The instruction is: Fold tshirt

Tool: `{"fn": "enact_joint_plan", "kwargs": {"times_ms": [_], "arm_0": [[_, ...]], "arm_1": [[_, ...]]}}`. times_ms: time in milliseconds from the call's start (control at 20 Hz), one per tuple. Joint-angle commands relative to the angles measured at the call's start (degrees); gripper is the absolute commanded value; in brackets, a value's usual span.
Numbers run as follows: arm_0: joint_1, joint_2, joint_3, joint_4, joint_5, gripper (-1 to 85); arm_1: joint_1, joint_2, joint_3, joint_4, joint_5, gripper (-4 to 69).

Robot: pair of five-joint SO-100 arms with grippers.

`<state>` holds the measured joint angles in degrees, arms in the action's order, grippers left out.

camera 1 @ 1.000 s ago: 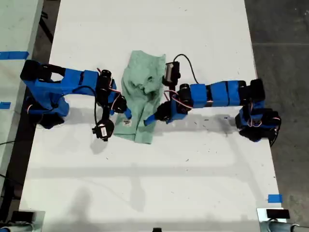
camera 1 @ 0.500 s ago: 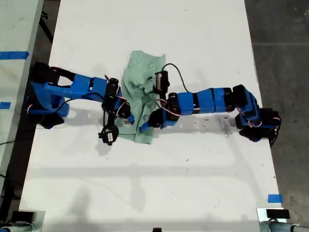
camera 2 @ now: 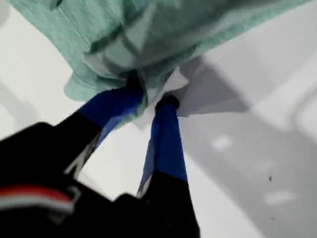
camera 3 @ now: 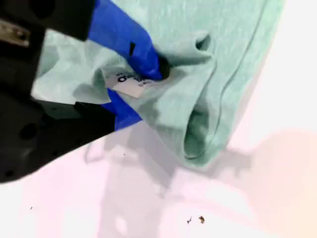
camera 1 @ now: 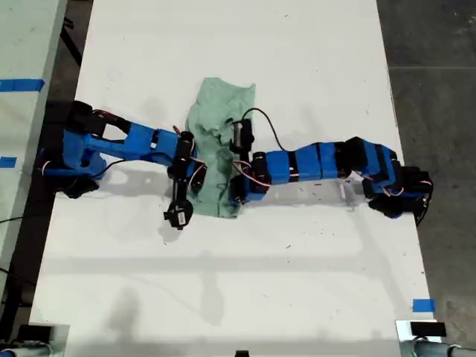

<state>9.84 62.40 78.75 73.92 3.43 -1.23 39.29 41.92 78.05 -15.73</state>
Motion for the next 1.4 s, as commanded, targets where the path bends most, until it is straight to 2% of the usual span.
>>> {"fn": "enact_joint_plan", "kwargs": {"times_ms": [0, 150, 350, 600, 800, 950, 1050, 1200, 1350], "arm_0": [[0.4, 1.1, -1.1, 0.0, -0.9, 0.1], [1.8, 2.4, -3.2, 0.0, -0.5, 0.1], [5.0, 2.9, -13.8, 0.5, 4.5, 0.0], [8.7, -1.1, -34.9, 7.6, 9.5, 0.0], [10.9, 1.4, -35.7, 5.1, 10.0, 0.0], [9.5, 3.9, -34.9, 5.4, 9.8, 0.0], [6.5, 6.9, -34.2, 7.3, 11.3, 0.0], [-0.6, 12.2, -33.9, 10.2, 16.9, 0.0], [-11.0, 14.4, -33.1, 12.7, 24.2, 0.0]], "arm_1": [[-1.3, -0.8, 0.2, 1.4, 0.4, -2.1], [-2.4, 2.9, 2.0, 3.2, -1.1, -2.1], [-4.7, 12.5, 4.8, 5.9, -3.2, -2.1], [-9.7, 25.9, 6.7, 10.8, -4.0, -2.1], [-12.4, 31.6, 7.0, 11.3, -2.1, -2.1], [-8.0, 34.0, 10.0, 11.3, -1.8, -2.1], [-3.2, 35.5, 10.1, 11.3, -4.2, -2.1], [5.9, 39.0, 10.7, 11.1, -9.5, -2.1], [16.4, 42.9, 14.7, 7.9, -16.3, -2.1]]}}
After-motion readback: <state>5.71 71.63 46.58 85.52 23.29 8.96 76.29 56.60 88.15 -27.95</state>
